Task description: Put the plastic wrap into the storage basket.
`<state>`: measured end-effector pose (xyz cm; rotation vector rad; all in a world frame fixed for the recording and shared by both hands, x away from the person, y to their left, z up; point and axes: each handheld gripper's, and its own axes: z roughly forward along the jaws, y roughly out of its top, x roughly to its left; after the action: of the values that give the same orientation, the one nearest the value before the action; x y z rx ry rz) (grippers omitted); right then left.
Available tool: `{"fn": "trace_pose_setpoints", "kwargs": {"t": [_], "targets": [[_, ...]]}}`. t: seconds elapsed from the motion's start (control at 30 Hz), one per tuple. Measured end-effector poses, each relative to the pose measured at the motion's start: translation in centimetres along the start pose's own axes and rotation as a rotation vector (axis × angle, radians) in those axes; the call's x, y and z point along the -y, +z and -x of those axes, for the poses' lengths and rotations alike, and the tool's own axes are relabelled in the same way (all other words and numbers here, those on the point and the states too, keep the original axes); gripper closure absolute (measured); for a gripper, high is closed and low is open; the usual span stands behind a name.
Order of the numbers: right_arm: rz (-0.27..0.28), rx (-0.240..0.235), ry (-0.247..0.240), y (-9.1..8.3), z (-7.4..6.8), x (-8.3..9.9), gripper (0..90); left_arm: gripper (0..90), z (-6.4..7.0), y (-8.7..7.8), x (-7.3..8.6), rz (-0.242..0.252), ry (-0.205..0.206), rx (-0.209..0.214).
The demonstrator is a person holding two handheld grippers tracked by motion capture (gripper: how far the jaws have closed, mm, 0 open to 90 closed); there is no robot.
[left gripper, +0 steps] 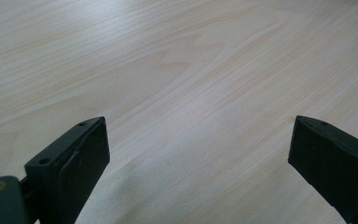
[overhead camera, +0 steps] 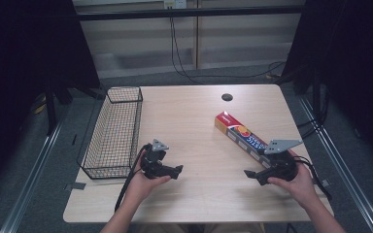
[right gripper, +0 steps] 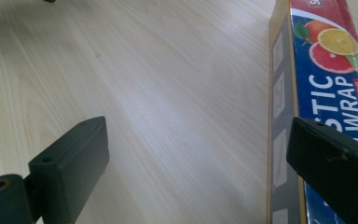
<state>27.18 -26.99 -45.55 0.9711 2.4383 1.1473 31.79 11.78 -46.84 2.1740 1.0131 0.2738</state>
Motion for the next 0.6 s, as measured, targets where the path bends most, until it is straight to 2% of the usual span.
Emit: {"fn": "trace_pose_setpoints", "kwargs": {"t": [0.2,0.27,0.33,0.37,0.47,0.6], "targets": [[-0.014,0.020,0.040,-0.3,0.4,-0.4,6.1,5.2,0.1,-0.2,0.0,-0.008,0.001,0.011],[-0.035,0.008,0.056,-0.2,0.5,-0.5,5.7,5.3,0.1,-0.3,0.0,-0.008,0.005,0.006],[-0.054,0.037,0.055,-0.2,0.6,-0.6,6.4,5.2,-0.1,-0.6,0.0,-0.016,0.020,0.004],[-0.058,0.037,0.063,-0.2,0.7,-0.7,6.4,5.3,0.0,-0.6,0.0,0.003,-0.002,0.005],[-0.052,0.054,0.084,-0.5,1.0,-1.1,6.3,5.5,-0.1,-1.1,-0.1,0.001,0.005,0.002],[-0.065,0.048,0.111,-0.4,1.9,-1.5,5.5,5.6,0.0,-1.4,-0.4,0.020,0.000,0.003]]}}
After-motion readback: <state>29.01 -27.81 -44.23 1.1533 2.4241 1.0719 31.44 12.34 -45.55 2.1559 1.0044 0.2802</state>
